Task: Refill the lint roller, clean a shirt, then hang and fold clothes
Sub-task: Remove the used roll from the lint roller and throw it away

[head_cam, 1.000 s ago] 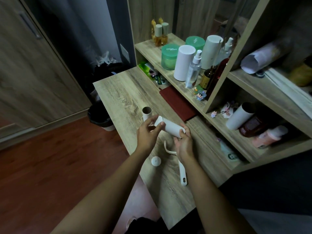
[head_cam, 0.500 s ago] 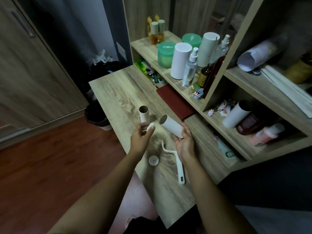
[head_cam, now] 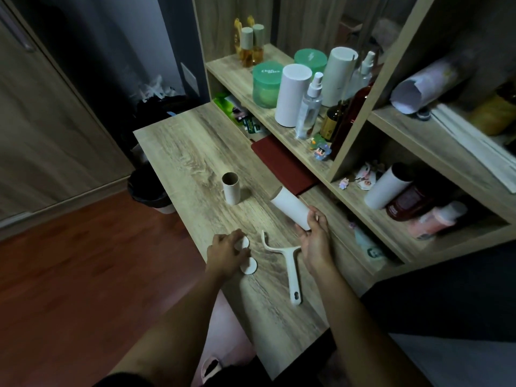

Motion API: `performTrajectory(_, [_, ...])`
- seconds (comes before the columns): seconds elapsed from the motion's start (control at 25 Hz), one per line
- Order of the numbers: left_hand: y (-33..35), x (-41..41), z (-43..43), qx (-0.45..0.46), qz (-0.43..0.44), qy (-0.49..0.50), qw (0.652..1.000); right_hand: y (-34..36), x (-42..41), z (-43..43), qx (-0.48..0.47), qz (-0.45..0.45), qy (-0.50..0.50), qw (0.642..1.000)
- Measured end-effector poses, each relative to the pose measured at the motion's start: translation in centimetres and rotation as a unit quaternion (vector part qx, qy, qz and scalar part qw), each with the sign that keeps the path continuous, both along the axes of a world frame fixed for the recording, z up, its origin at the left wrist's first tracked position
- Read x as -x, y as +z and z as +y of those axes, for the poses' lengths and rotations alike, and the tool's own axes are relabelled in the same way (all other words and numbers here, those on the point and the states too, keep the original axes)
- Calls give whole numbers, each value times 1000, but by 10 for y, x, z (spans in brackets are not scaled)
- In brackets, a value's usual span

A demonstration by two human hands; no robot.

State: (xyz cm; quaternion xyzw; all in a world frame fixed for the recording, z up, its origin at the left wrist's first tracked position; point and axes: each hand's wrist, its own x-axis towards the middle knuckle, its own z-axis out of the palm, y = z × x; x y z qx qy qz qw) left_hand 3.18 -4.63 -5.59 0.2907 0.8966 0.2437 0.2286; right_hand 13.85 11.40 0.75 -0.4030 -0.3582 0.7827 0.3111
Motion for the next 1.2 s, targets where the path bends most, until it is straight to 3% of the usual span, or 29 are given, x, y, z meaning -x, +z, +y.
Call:
performTrajectory(0.2, [14,8,-10,-135,-33,71,988,6,12,-12,-18,-17,5,1000])
performTrajectory(0.4, [39,53,-33,-194,-3,137,971,22,50,-51,-78,-27,38,996])
performTrajectory(0.52, [51,99,-67,-190,18,149,970,27,88,-93,-86,-3,64,994])
performTrajectory(0.88, [59,247,-222,-138,30,137,981,9,246,-263,-115,-55,115,985])
performTrajectory(1.2, [39,353,-279,-100,-1,175,979,-11,344,-303,-104,-150,166,969])
